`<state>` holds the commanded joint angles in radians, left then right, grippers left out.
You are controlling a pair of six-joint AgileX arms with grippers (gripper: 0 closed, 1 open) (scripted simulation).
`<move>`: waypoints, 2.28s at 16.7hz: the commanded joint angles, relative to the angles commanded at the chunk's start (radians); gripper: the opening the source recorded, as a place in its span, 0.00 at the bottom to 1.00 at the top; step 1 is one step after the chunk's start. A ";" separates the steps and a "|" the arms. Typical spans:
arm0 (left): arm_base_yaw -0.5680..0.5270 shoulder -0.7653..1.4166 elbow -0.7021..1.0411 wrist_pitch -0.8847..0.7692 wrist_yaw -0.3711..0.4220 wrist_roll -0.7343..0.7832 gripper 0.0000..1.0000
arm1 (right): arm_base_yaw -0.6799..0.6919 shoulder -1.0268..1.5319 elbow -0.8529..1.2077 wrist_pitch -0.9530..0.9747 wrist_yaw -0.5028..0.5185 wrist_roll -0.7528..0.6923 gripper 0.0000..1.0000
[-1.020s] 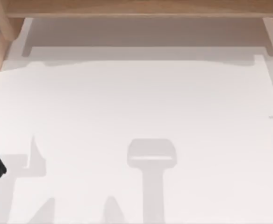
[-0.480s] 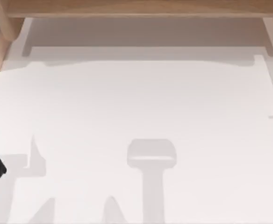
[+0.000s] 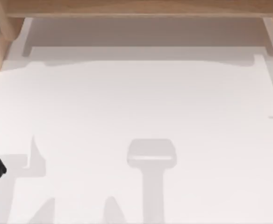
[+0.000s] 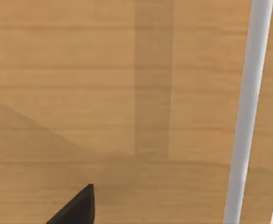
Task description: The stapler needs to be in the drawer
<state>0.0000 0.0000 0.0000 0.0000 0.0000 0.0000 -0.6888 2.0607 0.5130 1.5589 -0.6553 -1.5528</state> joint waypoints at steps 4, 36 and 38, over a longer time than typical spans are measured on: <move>0.000 0.000 0.000 0.000 0.000 0.000 1.00 | 0.000 0.000 0.000 0.000 0.000 0.000 0.70; 0.000 0.000 0.000 0.000 0.000 0.000 1.00 | 0.108 0.082 0.215 -0.143 0.118 0.002 0.00; 0.000 0.000 0.000 0.000 0.000 0.000 1.00 | 0.115 0.089 0.230 -0.152 0.121 0.002 0.00</move>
<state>0.0000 0.0000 0.0000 0.0000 0.0000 0.0000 -0.5737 2.1499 0.7431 1.4071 -0.5339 -1.5507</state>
